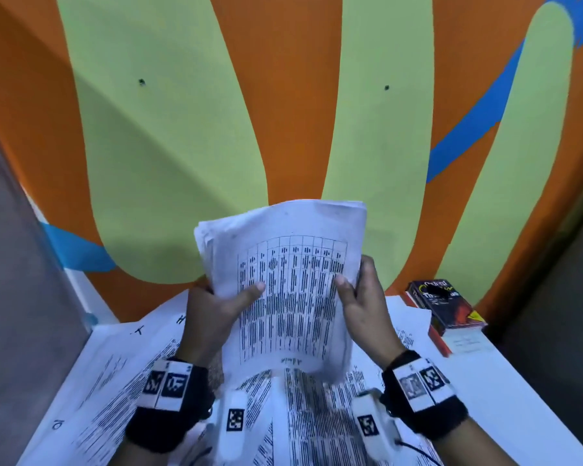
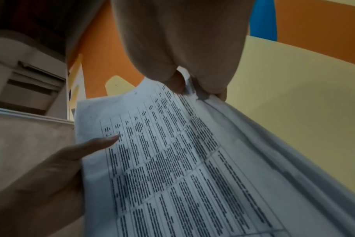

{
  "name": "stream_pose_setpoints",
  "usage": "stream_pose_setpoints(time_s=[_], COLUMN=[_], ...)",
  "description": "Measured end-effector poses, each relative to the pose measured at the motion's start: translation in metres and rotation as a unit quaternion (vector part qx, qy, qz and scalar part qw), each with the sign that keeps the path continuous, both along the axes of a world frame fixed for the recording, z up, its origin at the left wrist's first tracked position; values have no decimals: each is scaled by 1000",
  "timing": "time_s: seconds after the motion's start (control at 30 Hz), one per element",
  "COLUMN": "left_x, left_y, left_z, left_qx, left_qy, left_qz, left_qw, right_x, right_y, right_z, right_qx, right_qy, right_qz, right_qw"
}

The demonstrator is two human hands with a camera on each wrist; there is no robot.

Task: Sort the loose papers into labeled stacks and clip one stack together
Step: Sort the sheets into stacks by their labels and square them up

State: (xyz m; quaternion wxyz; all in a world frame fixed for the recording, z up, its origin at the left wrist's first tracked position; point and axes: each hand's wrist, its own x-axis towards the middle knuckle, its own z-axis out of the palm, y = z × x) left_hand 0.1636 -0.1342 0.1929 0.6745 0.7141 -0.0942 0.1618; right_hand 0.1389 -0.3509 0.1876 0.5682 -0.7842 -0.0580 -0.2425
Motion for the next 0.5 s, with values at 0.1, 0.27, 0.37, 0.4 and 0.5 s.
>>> stream_pose_setpoints(time_s=[0.1, 0.27, 0.37, 0.4, 0.5], left_x=[-5, -7, -4, -5, -4], left_y=[5, 14, 37, 47, 76], left_z=[-26, -65, -63, -60, -59], left_qx=[56, 112, 164, 190, 172], left_qy=[80, 117, -1, -46, -66], left_qz=[-39, 67, 156, 178, 246], left_qw=[994, 985, 974, 964, 952], right_x=[-2, -5, -16, -21, -29], right_y=[0, -29, -46, -48, -50], right_z=[-17, -107, -130, -134, -148], right_qx=[-89, -257, -304, -308, -325], right_qy=[33, 271, 463, 497, 524], right_qz=[-12, -63, -118, -110, -92], right_qw=[995, 926, 824, 804, 782])
